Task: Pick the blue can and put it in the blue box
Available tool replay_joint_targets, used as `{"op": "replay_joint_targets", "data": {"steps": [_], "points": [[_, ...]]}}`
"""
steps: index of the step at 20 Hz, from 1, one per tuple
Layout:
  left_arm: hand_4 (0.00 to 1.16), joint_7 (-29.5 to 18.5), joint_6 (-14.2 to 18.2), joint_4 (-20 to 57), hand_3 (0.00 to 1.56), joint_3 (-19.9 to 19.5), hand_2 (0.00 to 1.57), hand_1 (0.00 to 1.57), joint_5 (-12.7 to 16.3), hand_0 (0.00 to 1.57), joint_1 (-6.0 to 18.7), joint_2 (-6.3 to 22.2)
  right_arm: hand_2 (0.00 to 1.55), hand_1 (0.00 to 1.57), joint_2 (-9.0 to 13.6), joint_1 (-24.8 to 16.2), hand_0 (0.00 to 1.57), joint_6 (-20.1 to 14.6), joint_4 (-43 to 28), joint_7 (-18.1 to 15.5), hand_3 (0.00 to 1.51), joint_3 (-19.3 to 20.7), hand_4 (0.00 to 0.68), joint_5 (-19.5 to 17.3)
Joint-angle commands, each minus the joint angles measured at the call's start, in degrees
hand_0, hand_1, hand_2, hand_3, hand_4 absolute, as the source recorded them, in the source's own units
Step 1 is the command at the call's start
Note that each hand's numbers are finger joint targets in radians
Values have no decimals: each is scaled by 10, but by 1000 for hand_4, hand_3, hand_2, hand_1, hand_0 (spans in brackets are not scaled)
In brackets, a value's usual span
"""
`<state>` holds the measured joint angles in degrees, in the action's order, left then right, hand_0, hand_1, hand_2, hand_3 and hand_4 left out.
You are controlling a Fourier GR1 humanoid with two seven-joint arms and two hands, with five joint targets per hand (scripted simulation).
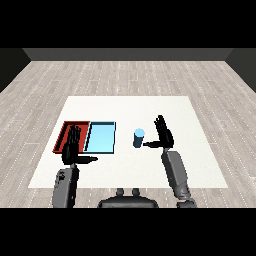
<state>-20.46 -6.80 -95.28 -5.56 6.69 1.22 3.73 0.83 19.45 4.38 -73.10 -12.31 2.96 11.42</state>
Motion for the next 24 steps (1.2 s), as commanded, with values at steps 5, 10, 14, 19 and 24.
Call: {"op": "replay_joint_targets", "data": {"steps": [5,10,14,19,24], "points": [[0,-15,-12,21,0,-14,0,0,5,0,5,11,0,0,-8,14,0,-41,70,-55,0,-54,0,41],[0,-7,-23,17,0,-25,0,0,29,0,5,15,0,0,-8,40,0,-44,158,-94,0,-54,0,69],[0,4,7,-23,0,16,0,0,-7,0,-21,-14,0,0,-8,38,0,-47,177,-127,0,-73,0,96],[0,24,19,-50,0,15,0,0,-11,0,-19,-11,0,0,-8,84,0,-16,270,-158,0,-47,0,105],[0,-17,-1,22,0,-2,0,0,2,0,6,-3,0,0,-8,138,0,-56,331,-187,0,-98,0,158]]}}
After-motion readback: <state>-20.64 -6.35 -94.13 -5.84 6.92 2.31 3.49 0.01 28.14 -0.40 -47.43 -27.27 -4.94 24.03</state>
